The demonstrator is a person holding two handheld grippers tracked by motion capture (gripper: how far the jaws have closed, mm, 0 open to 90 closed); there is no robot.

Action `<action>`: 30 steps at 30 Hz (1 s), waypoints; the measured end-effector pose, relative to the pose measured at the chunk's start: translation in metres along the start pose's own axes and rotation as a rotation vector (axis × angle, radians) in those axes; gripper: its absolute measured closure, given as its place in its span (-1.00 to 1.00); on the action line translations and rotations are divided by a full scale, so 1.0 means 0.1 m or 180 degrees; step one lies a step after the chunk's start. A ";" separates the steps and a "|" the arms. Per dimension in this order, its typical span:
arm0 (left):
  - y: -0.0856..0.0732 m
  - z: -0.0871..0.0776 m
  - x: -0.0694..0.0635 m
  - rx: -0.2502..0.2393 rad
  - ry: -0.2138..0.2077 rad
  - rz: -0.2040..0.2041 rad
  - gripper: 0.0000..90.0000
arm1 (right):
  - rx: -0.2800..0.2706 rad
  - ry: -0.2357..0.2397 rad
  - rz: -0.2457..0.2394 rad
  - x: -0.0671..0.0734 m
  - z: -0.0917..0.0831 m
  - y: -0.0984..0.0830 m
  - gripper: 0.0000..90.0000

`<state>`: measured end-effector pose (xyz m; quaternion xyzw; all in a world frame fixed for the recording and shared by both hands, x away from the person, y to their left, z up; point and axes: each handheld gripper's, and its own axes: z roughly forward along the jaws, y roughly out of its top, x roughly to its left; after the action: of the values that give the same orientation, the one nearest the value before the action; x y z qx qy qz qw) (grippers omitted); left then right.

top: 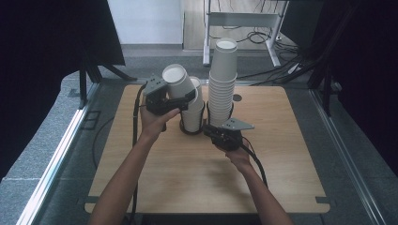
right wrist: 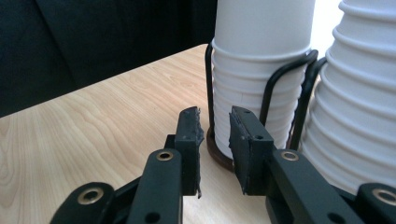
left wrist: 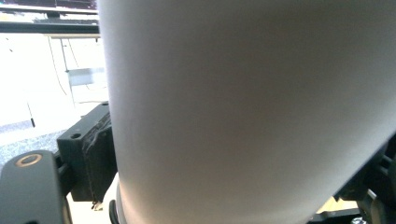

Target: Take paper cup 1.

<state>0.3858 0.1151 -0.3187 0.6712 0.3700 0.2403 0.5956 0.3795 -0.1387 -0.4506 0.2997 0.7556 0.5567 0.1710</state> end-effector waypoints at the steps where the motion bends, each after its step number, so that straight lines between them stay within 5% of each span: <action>1: -0.03 -0.02 -0.01 0.0001 -0.0010 -0.0023 -0.71 | -0.0003 -0.0009 0.0003 0.01 -0.03 -0.02 0.61; 19: -0.42 -0.26 -0.16 0.0250 -0.0169 0.0028 -0.71 | -0.0049 -0.0083 0.0088 0.14 -0.36 -0.30 0.40; 30: -0.74 -0.31 -0.18 0.0344 -0.0186 -0.0110 -0.71 | 0.0053 -0.0125 0.0079 0.14 -0.37 -0.40 0.33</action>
<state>0.3357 0.1217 -0.3840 0.7027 0.3764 0.1900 0.5731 0.3363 -0.1653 -0.4756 0.3213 0.7529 0.5466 0.1764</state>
